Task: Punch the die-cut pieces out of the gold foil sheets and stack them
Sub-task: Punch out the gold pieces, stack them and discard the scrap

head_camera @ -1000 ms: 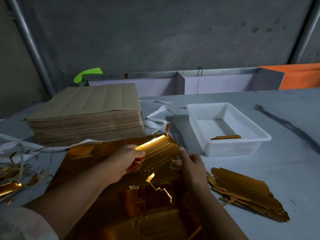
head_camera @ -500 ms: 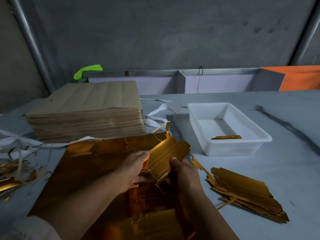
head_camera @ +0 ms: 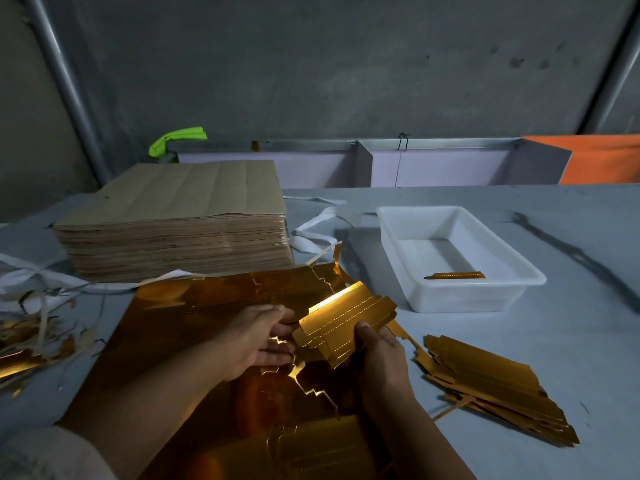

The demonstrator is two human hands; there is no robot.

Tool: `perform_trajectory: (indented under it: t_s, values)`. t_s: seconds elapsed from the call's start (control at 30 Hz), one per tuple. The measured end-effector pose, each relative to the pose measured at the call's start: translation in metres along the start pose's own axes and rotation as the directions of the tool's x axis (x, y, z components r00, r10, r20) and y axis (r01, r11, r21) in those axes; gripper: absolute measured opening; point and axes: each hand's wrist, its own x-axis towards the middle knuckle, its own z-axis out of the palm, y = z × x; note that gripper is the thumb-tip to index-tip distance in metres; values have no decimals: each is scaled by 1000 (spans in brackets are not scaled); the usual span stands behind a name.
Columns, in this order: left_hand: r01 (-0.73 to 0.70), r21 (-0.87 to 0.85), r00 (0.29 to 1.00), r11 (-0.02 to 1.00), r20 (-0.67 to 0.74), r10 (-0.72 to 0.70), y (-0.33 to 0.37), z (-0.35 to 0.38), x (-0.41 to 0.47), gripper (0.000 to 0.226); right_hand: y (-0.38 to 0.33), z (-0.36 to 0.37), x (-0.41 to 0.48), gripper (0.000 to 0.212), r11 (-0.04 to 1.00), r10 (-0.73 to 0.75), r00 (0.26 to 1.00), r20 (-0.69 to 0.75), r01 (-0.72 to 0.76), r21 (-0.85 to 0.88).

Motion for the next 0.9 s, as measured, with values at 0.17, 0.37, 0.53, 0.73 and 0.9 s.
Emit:
perform_trajectory:
  t_s: [0.17, 0.37, 0.53, 0.73, 0.9]
  values:
    - [-8, 96, 1000, 995, 23, 6, -1, -5, -3, 27, 0, 0, 0, 19, 998, 14, 1000, 6, -14, 64]
    - [-184, 385, 979, 904, -15, 205, 10, 3, -2, 49, 1, 0, -3, 19, 996, 11, 1000, 26, -13, 88]
    - [-249, 407, 957, 879, -39, 289, 15, 16, 2, 37, 2, -1, -4, 19, 995, -1, 998, 57, -5, 102]
    - [-148, 343, 986, 927, -20, 165, 14, 29, 1, 32, 4, -2, -4, 22, 993, -38, 998, 55, 32, 113]
    - [-69, 111, 997, 991, -15, 71, 10, 34, 2, 41, 7, -2, -1, 23, 996, -46, 998, 46, 43, 74]
